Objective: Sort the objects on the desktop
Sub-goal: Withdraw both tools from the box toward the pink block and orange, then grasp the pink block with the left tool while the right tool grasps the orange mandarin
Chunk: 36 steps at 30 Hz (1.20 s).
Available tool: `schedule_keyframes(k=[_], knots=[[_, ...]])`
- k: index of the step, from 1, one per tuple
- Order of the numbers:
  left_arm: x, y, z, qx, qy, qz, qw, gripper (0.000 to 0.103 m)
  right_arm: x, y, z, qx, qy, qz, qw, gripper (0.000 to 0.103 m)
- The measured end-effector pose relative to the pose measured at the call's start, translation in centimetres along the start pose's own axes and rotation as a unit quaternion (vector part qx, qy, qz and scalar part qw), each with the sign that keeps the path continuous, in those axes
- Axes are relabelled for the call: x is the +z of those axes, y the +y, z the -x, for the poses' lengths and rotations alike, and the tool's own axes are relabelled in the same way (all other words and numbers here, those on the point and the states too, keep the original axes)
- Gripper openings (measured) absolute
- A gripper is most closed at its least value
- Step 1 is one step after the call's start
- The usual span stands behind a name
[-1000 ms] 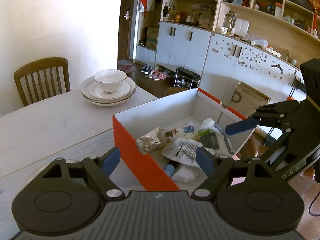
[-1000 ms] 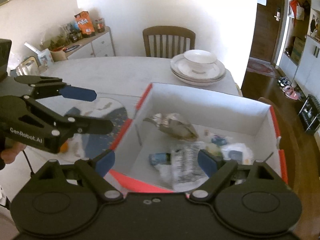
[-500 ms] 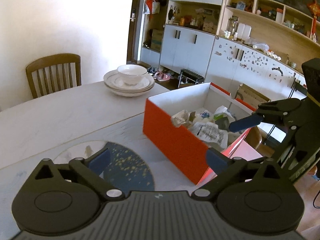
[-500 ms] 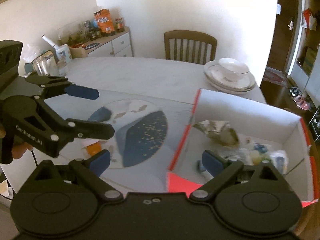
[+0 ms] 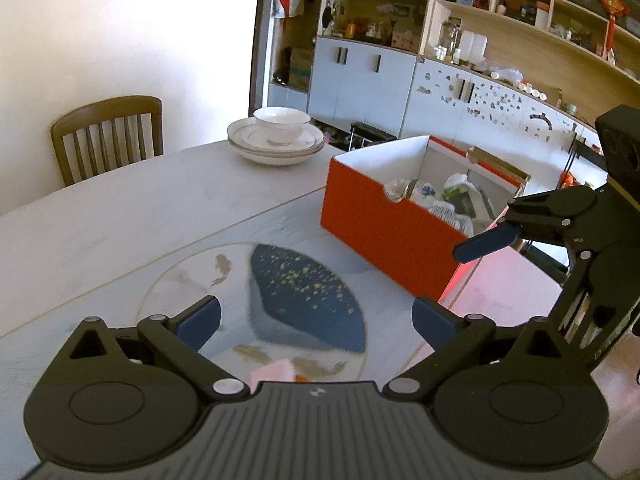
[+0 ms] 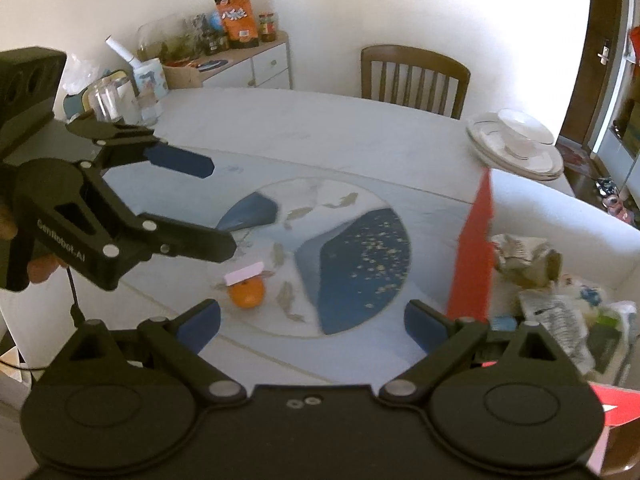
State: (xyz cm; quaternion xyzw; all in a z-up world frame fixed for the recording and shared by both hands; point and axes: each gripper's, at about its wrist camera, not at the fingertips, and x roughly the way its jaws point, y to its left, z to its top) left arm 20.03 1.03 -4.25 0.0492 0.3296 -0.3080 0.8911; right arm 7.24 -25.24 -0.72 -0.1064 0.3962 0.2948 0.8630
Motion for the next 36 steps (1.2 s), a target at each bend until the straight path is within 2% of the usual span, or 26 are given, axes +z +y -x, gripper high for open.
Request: schedule_keyframes(k=[8, 15, 21, 23, 25, 30, 36], knots=[[-1.7, 2.6, 0.1, -0.008, 0.013, -0.012, 0.9998, 0.102, 0.1, 2.9, -2.3, -0.004, 0.012, 0.004, 1.0, 0.099], [-3.1, 4.8, 0.0, -0.041, 0.017, -0.02, 0.9988, 0.102, 0.1, 4.5, -4.2, -0.002, 0.017, 0.027, 0.999, 0.097], [-4.1, 6.0, -1.6, -0.05, 0.04, -0.012, 0.9979, 0.102, 0.2, 4.9, -6.0, -0.004, 0.019, 0.033, 0.999, 0.094], [-4.3, 6.4, -2.3, -0.053, 0.05, 0.0, 0.9974, 0.102, 0.1, 5.0, -6.8, -0.006, 0.024, 0.037, 0.999, 0.094], [-4.4, 6.7, -3.0, -0.058, 0.06, 0.013, 0.9964, 0.102, 0.0, 5.1, -7.7, -0.008, 0.03, 0.042, 0.999, 0.085], [-4.5, 7.0, -4.4, -0.061, 0.085, 0.055, 0.993, 0.102, -0.2, 5.2, -9.3, -0.008, 0.038, 0.046, 0.998, 0.078], [-5.0, 8.2, -6.5, -0.063, 0.121, 0.137, 0.9811, 0.102, -0.3, 5.1, -10.6, -0.006, 0.042, 0.039, 0.998, 0.074]])
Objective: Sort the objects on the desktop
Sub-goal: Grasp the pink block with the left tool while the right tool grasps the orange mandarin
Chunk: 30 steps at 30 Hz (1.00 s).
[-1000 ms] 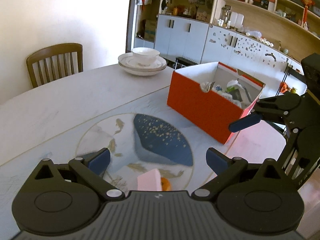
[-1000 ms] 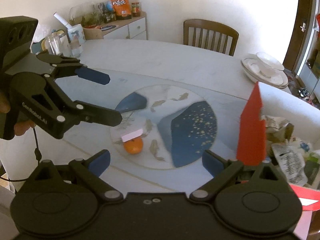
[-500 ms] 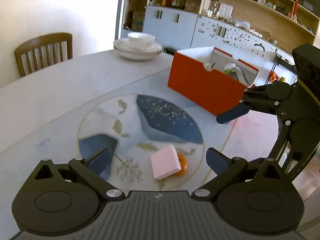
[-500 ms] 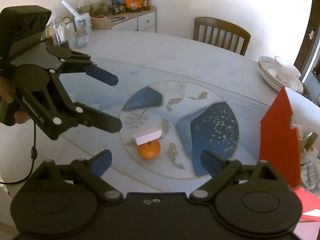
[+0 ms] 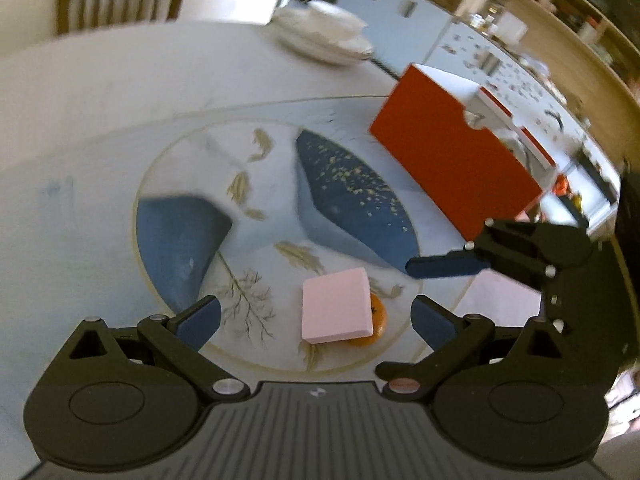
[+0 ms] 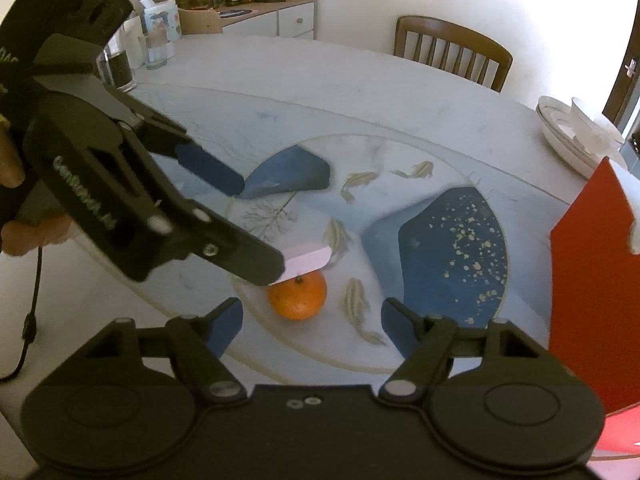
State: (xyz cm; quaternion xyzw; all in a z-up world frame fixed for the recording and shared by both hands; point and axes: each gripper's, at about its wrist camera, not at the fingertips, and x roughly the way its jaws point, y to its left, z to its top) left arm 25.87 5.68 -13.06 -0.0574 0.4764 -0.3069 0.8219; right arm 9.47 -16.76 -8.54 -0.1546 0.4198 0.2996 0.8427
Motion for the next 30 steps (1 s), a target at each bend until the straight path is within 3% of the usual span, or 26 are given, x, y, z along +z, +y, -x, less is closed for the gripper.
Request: schedule_keyframes(k=[4, 10, 13, 18, 23, 30], knots=[[0.2, 0.5, -0.8, -0.004, 0.011, 0.035, 0.9993, 0.1, 0.2, 0.0, -0.8, 0.005, 0.003, -0.002, 1.0, 0.064], [0.3, 0.0, -1.3, 0.006, 0.019, 0.038, 0.9991, 0.078, 0.5, -0.1, -1.5, 0.012, 0.002, -0.003, 1.0, 0.058], [0.4, -0.2, -1.5, -0.002, 0.025, 0.039, 0.9989, 0.059, 0.5, 0.0, -1.7, 0.018, 0.003, -0.005, 1.0, 0.054], [0.4, -0.5, -1.9, -0.015, 0.037, 0.049, 0.998, 0.047, 0.7, 0.1, -2.2, 0.023, 0.003, -0.004, 1.0, 0.049], [0.4, -0.2, -2.2, -0.034, 0.041, 0.075, 0.9958, 0.039, 0.8, 0.1, -2.6, 0.028, 0.004, -0.009, 1.0, 0.043], [0.3, -0.4, -2.3, -0.033, 0.037, 0.078, 0.9957, 0.038, 0.8, -0.1, -2.6, 0.027, 0.003, -0.01, 1.0, 0.037]])
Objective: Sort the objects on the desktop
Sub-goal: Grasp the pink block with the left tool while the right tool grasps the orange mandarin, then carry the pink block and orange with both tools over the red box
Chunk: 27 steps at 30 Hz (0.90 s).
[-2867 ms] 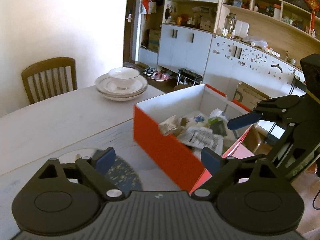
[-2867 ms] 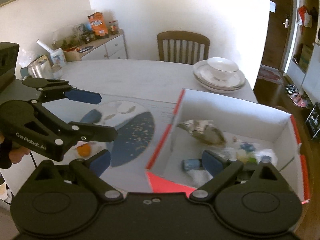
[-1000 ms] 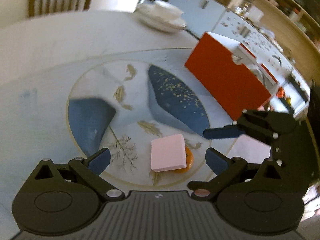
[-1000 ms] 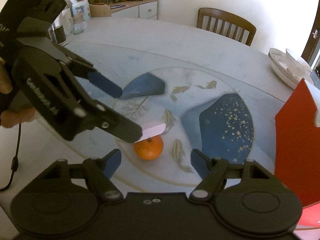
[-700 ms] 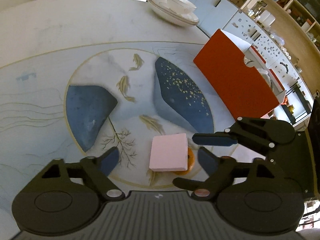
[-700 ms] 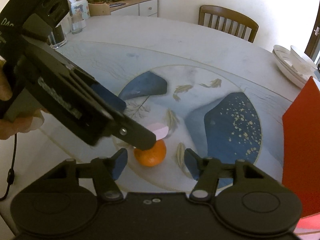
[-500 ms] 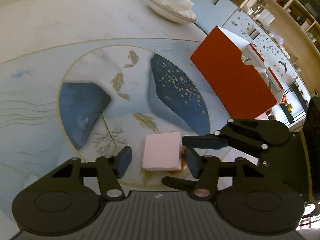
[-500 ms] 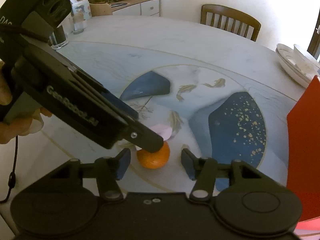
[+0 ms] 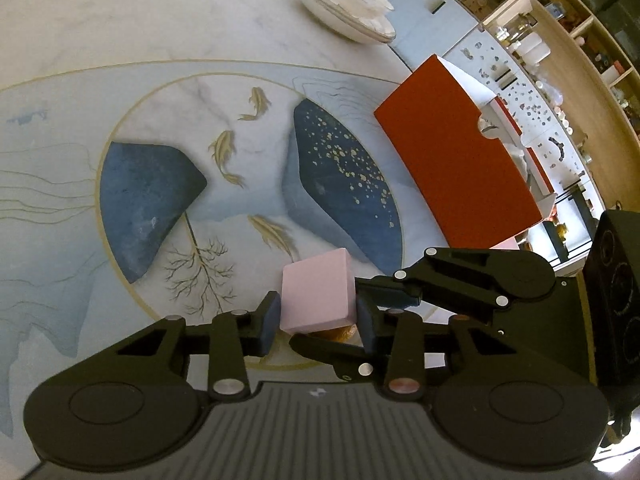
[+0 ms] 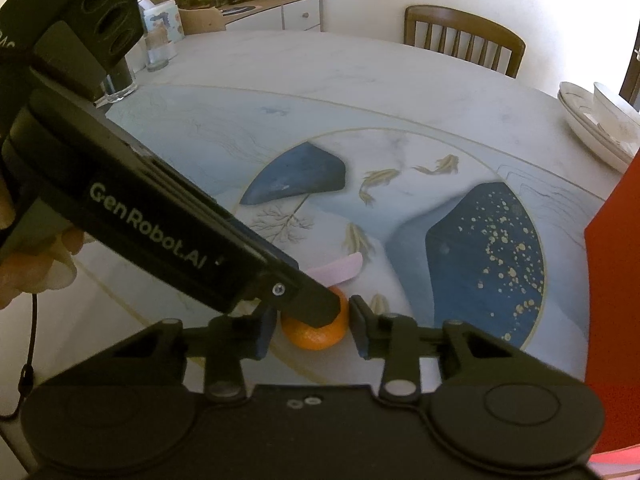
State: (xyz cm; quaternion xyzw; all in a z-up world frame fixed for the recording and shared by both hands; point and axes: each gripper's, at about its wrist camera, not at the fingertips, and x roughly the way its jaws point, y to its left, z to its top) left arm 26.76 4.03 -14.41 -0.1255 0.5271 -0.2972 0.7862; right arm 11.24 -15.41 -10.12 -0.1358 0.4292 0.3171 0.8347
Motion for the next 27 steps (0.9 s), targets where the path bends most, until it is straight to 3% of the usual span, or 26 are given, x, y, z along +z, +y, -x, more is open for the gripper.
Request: schedule_keyframes(k=[15, 27], knots=[[-0.3, -0.3, 1.4, -0.003, -0.028, 0.025, 0.9993, 0.038, -2.0, -0.5, 1.5, -0.008, 0.009, -0.002, 1.0, 0.033], [-1.2, -2.7, 2.2, 0.0, -0.03, -0.001, 0.9996, 0.038, -4.0, -2.4, 6.5, -0.026, -0.013, -0.047, 0.998, 0.033]])
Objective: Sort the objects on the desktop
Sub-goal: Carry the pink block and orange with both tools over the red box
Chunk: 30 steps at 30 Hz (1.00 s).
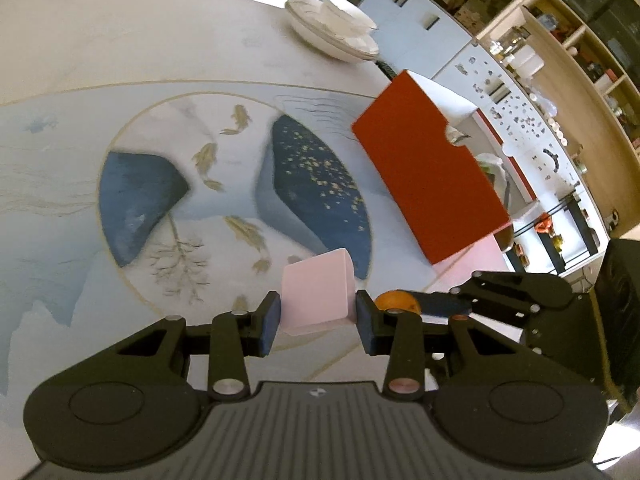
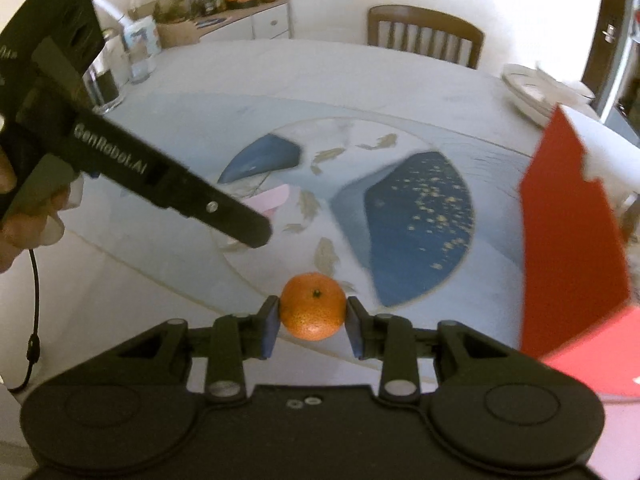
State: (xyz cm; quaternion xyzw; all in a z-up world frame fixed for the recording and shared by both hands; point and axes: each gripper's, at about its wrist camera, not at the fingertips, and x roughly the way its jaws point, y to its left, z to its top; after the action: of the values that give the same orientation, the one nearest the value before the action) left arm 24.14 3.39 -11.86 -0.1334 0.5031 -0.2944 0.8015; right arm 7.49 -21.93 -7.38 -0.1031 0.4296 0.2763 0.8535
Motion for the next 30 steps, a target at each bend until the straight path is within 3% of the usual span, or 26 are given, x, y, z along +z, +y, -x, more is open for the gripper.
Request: schedule_keyframes(k=[18, 30], knots=[[0.6, -8.8, 0.0, -0.015, -0.02, -0.066, 0.9975, 0.038, -0.6, -5.5, 9.1, -0.025, -0.062, -0.055, 0.996, 0.033], [2.6, -15.6, -1.9, -0.03, -0.04, -0.104, 0.9933, 0.038, -0.9, -11.9, 13.6, -0.047, -0.09, -0.076, 0.992, 0.033]])
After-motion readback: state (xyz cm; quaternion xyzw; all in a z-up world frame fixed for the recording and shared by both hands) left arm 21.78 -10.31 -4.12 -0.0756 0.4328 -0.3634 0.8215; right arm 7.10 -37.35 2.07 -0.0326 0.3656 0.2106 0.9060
